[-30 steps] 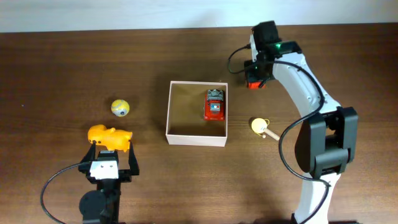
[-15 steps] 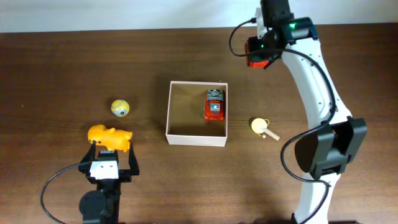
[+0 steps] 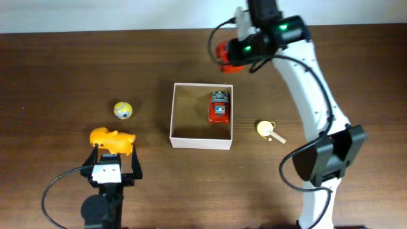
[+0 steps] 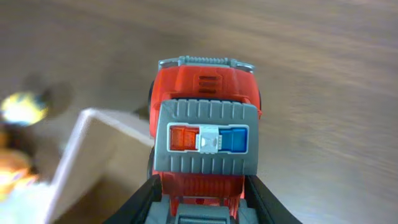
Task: Pack container
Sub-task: 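Lift the red toy truck and carry it left over the box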
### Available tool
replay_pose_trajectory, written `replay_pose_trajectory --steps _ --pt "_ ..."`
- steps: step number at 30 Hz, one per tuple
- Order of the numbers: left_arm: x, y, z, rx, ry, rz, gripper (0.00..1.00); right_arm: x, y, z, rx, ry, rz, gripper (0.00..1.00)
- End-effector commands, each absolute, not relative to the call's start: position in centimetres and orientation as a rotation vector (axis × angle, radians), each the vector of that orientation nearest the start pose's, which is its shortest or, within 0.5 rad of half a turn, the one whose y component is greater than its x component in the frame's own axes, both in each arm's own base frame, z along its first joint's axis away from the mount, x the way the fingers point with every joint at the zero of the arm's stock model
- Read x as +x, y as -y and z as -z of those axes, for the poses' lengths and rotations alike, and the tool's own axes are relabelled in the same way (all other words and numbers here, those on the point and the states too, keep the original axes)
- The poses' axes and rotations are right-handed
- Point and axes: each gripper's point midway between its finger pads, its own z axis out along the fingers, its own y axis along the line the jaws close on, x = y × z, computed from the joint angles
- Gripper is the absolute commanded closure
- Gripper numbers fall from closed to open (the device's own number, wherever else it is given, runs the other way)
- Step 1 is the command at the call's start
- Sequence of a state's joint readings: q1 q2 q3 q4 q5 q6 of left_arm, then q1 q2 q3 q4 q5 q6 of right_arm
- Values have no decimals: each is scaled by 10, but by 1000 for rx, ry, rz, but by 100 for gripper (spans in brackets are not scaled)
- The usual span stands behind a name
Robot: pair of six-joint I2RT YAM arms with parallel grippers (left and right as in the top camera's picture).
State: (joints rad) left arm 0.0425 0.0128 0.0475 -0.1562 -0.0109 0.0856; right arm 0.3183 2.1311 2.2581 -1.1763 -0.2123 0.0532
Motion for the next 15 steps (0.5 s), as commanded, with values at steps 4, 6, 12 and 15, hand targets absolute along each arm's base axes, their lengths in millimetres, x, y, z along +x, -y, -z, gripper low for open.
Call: replay_pose_trajectory --steps 4,6,12,15 --pt "243 -12 -155 40 -1690 -107 1 440 -267 -240 -538 -2568 -540 64" --pt "243 -12 -155 40 -1690 -107 1 432 -279 -240 -554 -2573 -552 64" --pt "243 -12 -155 39 -1690 -106 1 425 -289 -231 -474 -2615 -450 64" --pt "243 -12 -155 40 -1690 -107 1 424 -293 -216 -374 -2663 -406 64"
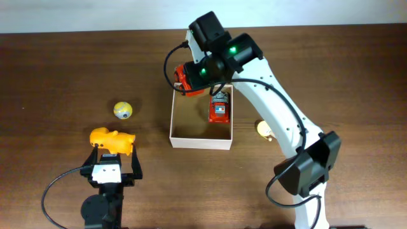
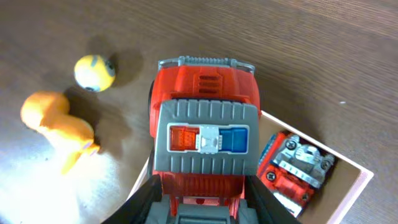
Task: Pack container
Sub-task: 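Lift the red toy truck and carry it left over the box, then lower the red toy truck into the box beside the first toy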
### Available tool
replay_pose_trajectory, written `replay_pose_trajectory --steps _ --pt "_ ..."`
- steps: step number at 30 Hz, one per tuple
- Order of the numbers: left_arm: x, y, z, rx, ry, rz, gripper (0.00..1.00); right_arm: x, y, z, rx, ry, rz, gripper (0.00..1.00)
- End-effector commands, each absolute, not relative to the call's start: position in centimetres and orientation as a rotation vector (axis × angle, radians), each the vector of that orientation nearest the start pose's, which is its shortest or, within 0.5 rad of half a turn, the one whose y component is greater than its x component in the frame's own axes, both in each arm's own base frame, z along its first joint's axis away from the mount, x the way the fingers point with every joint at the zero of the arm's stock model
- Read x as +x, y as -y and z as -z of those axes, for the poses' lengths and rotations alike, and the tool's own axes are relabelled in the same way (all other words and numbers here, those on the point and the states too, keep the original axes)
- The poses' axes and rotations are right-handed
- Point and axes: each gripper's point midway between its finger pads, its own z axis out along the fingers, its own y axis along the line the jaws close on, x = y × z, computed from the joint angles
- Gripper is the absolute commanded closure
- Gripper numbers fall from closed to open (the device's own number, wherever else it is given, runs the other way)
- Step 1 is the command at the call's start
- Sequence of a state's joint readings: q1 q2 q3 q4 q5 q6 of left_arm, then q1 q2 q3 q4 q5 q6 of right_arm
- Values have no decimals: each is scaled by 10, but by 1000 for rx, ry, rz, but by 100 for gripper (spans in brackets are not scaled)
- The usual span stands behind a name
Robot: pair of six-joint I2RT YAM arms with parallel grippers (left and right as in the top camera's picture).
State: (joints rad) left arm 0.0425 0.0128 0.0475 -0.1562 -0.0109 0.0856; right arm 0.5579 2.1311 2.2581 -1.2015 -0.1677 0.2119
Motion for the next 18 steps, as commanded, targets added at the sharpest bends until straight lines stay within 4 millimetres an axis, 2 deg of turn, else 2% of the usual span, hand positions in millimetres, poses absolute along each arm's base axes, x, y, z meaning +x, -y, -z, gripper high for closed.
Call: replay_pose_trajectory --steps 1,6,12,18 --pt "243 -12 -155 39 -1690 -106 1 424 -294 -209 -339 -2682 -397 64" --pt "243 -12 -155 40 -1690 -107 1 423 -297 -183 -172 -2757 -367 64" --pt "243 -12 -155 40 -1690 -107 1 414 -310 -153 -81 -2832 -350 64" --pt "243 -12 -155 39 -1690 -107 1 410 -315 -142 -47 -2834 -277 64"
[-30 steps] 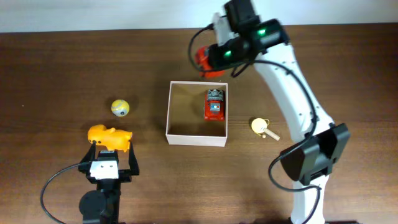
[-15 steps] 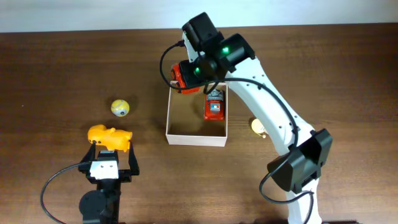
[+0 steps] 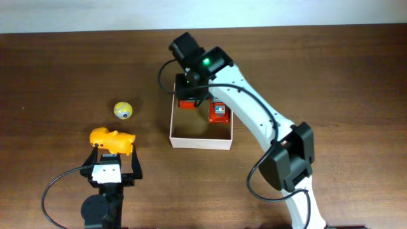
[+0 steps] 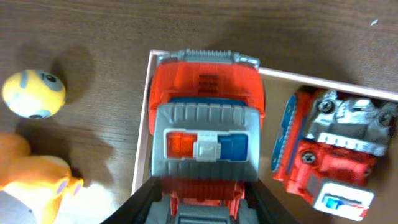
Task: Pack container
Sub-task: 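Lower the red toy truck into the box beside the first toy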
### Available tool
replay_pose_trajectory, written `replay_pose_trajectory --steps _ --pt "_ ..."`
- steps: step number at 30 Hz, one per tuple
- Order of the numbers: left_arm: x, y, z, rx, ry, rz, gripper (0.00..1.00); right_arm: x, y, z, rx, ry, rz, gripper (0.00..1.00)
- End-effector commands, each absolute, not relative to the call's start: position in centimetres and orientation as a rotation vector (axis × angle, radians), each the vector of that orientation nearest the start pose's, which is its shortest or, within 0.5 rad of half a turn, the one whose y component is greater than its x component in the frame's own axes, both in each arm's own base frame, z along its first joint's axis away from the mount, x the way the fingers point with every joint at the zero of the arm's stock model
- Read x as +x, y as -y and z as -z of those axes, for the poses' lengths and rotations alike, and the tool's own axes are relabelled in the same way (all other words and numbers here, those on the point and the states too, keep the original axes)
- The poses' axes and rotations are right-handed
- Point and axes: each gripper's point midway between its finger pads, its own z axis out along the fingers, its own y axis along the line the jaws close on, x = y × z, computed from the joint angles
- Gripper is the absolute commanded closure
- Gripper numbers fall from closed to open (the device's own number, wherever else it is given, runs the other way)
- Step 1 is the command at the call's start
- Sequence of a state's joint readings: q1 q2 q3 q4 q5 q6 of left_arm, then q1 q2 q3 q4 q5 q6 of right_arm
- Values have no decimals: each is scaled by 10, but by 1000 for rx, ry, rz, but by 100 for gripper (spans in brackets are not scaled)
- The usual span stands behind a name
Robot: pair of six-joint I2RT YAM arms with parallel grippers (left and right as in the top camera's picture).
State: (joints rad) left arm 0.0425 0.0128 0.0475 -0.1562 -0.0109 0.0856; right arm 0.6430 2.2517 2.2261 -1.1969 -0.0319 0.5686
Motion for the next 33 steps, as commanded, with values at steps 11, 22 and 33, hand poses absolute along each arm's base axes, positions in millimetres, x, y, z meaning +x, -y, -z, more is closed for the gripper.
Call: replay_pose_trajectory --steps 11,22,33 --pt "242 -16 -155 22 -1691 -127 1 411 -307 -131 -10 -2852 -211 64" --pt "242 -16 -155 23 -1691 -127 1 403 -303 -122 -18 -2890 -164 64" --pt "242 -16 -155 23 -1691 -127 1 387 -323 -120 -90 -2893 -172 64"
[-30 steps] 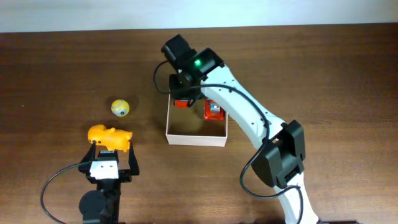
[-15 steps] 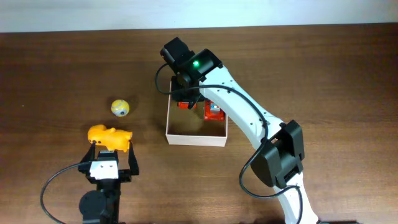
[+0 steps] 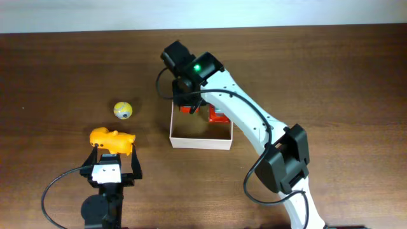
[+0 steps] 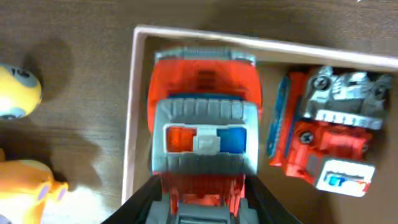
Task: Pack container
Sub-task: 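Lower the red toy truck into the box beside the first toy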
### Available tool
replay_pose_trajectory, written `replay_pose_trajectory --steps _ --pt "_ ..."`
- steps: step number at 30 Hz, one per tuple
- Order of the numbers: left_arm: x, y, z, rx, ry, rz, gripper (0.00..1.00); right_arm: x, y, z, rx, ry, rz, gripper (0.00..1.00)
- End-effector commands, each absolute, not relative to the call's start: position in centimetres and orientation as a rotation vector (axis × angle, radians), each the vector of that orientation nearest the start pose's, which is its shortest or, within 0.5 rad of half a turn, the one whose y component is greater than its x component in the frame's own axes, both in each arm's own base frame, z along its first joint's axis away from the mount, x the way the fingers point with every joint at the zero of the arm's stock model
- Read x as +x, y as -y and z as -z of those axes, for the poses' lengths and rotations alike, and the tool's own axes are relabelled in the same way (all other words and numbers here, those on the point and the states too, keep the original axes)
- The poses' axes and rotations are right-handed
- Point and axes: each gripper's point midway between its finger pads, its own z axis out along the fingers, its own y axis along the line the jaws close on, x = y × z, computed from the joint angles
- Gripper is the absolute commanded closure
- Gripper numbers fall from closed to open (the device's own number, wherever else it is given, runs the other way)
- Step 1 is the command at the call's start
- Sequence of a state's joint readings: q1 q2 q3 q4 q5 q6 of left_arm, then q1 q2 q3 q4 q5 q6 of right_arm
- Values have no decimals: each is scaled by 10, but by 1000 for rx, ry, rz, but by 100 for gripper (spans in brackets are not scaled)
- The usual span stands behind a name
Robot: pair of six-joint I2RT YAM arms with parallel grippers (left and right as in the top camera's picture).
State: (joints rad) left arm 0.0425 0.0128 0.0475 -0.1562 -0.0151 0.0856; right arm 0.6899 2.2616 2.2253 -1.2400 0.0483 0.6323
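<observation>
The white open box point(image 3: 201, 144) stands mid-table; its left wall point(image 4: 129, 118) shows in the right wrist view. My right gripper point(image 4: 205, 208) is shut on a red toy truck with a grey roof and a red-blue light bar point(image 4: 205, 118). It holds the truck low in the box's left half point(image 3: 187, 107). A red fire truck point(image 4: 323, 146) lies beside it in the right half point(image 3: 218, 116). My left gripper point(image 3: 114, 162) rests open near the front left edge, just behind an orange toy animal point(image 3: 112, 139).
A yellow ball point(image 3: 123, 110) lies on the table left of the box, also in the right wrist view point(image 4: 15, 93). The orange toy animal point(image 4: 22, 186) is below it. My right arm point(image 3: 254, 124) crosses over the box's right side.
My right gripper, still shut on the red truck, has gone from above the box's far left rim to lower inside the left half, beside the fire truck.
First my right gripper held the red truck over bare table beyond the box's far right corner. Then it was above the far edge, then over the far left rim. Now the truck sits within the box walls. The left arm stayed still.
</observation>
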Motion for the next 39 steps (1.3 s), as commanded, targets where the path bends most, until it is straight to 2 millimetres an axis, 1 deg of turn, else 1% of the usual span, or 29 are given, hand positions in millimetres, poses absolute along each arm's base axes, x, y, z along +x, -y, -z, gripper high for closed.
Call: replay_pose_trajectory --steps 1,6,14,19,22,25,30,39 --pt "242 -16 -155 22 -1691 -127 1 386 -325 -120 -97 -2894 -173 64" --pt "242 -16 -155 32 -1691 -136 1 380 -331 -120 -124 -2890 -170 64" --pt "242 -16 -155 32 -1691 -136 1 387 -326 -120 -112 -2859 -120 64" --pt "242 -16 -155 32 -1691 -135 1 392 -330 -102 -110 -2846 -136 64" --pt "242 -16 -155 32 -1691 -135 1 389 -330 -90 -112 -2858 -131 64" --pt "242 -16 -155 32 -1691 -135 1 387 -328 -82 -114 -2868 -119 64" --pt "242 -16 -155 32 -1691 -135 1 390 -330 -77 -112 -2857 -130 64" --pt "242 -16 -155 32 -1691 -135 1 402 -340 -73 -104 -2799 -191 64"
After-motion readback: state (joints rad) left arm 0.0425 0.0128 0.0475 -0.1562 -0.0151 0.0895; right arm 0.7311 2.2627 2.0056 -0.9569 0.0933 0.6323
